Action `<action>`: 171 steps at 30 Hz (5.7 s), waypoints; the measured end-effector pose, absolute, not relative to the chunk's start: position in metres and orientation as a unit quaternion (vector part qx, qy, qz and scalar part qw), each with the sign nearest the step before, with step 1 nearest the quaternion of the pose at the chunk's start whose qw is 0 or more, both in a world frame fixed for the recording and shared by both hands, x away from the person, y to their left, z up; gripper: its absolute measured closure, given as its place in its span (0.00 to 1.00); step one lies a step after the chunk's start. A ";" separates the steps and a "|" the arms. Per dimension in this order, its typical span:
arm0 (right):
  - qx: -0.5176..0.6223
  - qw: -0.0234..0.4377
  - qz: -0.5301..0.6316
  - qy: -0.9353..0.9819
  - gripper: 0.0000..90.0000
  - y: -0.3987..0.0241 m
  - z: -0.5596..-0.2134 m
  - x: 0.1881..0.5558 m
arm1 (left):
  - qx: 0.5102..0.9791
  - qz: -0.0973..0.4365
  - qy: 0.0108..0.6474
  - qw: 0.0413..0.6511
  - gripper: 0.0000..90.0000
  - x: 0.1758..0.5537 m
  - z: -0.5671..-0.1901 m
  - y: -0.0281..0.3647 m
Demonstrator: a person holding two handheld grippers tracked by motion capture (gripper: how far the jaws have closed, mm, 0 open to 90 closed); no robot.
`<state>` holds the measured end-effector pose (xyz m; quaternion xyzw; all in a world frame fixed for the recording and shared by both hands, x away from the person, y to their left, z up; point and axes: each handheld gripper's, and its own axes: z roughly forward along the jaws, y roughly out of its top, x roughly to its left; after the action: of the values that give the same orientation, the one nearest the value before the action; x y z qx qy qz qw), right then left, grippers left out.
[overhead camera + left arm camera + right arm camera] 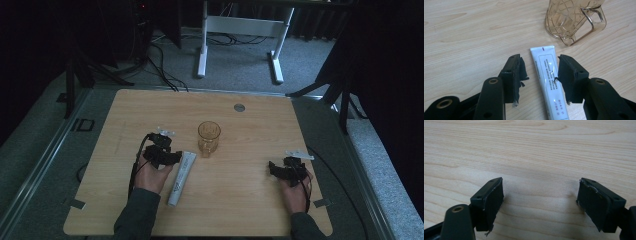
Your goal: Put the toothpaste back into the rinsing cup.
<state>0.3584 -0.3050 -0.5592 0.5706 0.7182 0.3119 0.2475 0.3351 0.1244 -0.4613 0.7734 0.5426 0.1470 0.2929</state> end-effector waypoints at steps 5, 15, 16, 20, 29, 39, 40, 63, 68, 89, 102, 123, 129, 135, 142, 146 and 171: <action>0.571 0.247 0.312 0.718 0.23 -0.305 -0.559 0.358 | 0.776 0.147 0.542 0.288 0.58 0.334 -0.461 0.122; 0.571 0.248 0.312 0.718 0.23 -0.305 -0.559 0.358 | 0.784 0.132 0.543 0.271 0.60 0.333 -0.461 0.114; 0.571 0.248 0.312 0.718 0.23 -0.305 -0.559 0.358 | 0.785 0.130 0.542 0.271 0.60 0.333 -0.461 0.114; 0.571 0.248 0.312 0.718 0.23 -0.305 -0.559 0.358 | 0.788 0.124 0.541 0.267 0.62 0.333 -0.461 0.111; 0.571 0.248 0.312 0.718 0.23 -0.305 -0.559 0.358 | 0.797 0.121 0.536 0.251 0.63 0.332 -0.462 0.106; 0.570 0.248 0.312 0.718 0.23 -0.305 -0.559 0.358 | 0.804 0.118 0.534 0.233 0.62 0.331 -0.467 0.098; 0.570 0.248 0.312 0.718 0.23 -0.305 -0.559 0.358 | 0.804 0.118 0.534 0.231 0.62 0.331 -0.467 0.097; 0.569 0.248 0.312 0.719 0.23 -0.305 -0.559 0.358 | 0.811 0.093 0.543 0.195 0.59 0.333 -0.479 0.090; 0.569 0.248 0.312 0.719 0.23 -0.305 -0.559 0.358 | 0.813 0.084 0.543 0.191 0.59 0.333 -0.482 0.088; 0.569 0.248 0.312 0.719 0.23 -0.305 -0.559 0.358 | 0.818 0.059 0.547 0.170 0.63 0.339 -0.495 0.080; 0.569 0.248 0.312 0.719 0.23 -0.305 -0.559 0.358 | 0.816 0.055 0.552 0.162 0.63 0.342 -0.501 0.079; 0.569 0.248 0.312 0.719 0.23 -0.305 -0.559 0.358 | 0.818 0.049 0.558 0.129 0.63 0.347 -0.508 0.081; 0.569 0.248 0.312 0.719 0.23 -0.305 -0.559 0.358 | 0.824 0.040 0.553 0.115 0.63 0.349 -0.509 0.079; 0.569 0.248 0.312 0.719 0.23 -0.305 -0.559 0.358 | 0.827 0.035 0.552 0.105 0.63 0.350 -0.513 0.076; 0.569 0.248 0.312 0.719 0.23 -0.305 -0.559 0.358 | 0.829 0.033 0.550 0.094 0.63 0.353 -0.517 0.073; 0.569 0.248 0.312 0.719 0.23 -0.305 -0.559 0.359 | 0.830 0.028 0.549 0.092 0.63 0.355 -0.519 0.073; 0.569 0.248 0.312 0.720 0.23 -0.305 -0.559 0.359 | 0.833 0.051 0.545 0.081 0.79 0.357 -0.513 0.074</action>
<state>0.3585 -0.3051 -0.5593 0.5686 0.7196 0.3121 0.2478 0.3572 0.0742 -0.5127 0.8329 0.5450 0.0514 0.0811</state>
